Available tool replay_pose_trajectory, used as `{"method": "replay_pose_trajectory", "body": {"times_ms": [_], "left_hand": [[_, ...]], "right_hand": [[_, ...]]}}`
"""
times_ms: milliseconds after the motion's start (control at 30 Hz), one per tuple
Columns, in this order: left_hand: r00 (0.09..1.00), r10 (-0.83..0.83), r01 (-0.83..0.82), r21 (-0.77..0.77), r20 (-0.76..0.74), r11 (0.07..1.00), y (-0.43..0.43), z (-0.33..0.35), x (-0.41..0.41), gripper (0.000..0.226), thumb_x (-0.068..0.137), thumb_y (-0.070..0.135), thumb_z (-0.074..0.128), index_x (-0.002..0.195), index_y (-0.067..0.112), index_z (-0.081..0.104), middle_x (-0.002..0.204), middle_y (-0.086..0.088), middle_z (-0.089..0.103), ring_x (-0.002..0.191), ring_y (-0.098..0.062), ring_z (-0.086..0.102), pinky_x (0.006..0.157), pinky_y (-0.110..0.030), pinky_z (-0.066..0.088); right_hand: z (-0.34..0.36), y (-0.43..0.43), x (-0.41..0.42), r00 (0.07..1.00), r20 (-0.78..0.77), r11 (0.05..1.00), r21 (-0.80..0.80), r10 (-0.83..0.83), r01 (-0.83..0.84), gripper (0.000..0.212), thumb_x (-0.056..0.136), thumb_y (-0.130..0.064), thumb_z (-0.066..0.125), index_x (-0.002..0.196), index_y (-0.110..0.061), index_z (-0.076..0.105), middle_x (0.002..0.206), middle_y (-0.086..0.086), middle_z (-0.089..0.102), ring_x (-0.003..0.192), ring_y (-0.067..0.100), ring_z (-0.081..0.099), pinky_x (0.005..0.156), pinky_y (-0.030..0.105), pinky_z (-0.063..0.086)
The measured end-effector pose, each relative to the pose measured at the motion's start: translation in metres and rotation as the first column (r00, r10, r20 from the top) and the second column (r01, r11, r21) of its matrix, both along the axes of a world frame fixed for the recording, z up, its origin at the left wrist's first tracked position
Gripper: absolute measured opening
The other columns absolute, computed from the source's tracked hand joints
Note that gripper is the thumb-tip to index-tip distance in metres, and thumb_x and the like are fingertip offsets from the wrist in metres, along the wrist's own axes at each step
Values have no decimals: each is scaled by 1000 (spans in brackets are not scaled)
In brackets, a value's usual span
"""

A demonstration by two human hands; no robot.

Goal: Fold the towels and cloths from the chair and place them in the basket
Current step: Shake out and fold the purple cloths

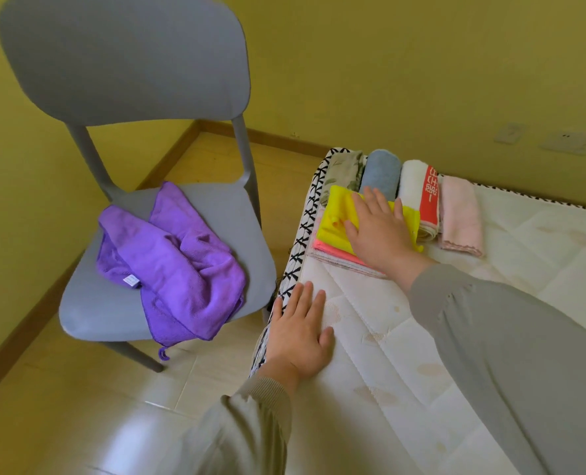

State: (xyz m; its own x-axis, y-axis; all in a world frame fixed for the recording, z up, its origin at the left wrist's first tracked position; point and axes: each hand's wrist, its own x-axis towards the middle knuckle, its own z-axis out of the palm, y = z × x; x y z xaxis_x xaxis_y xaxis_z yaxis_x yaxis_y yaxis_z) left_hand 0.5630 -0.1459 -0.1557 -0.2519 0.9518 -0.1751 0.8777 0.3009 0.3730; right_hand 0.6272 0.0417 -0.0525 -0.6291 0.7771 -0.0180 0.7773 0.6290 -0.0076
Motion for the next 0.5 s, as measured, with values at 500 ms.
{"method": "replay_pose_trajectory", "body": {"times_ms": [500], "left_hand": [[911,411,-409,49,-27,911,-112,10,-145,63,83,15,56,143,17,36,145,-2,37,131,-25,34,99,-37,40]], "right_hand": [[-44,-147,-96,956,-88,907,-303,280,-294,61,92,-29,48,147,-16,26,157,8,17,145,20,14,118,39,13]]}}
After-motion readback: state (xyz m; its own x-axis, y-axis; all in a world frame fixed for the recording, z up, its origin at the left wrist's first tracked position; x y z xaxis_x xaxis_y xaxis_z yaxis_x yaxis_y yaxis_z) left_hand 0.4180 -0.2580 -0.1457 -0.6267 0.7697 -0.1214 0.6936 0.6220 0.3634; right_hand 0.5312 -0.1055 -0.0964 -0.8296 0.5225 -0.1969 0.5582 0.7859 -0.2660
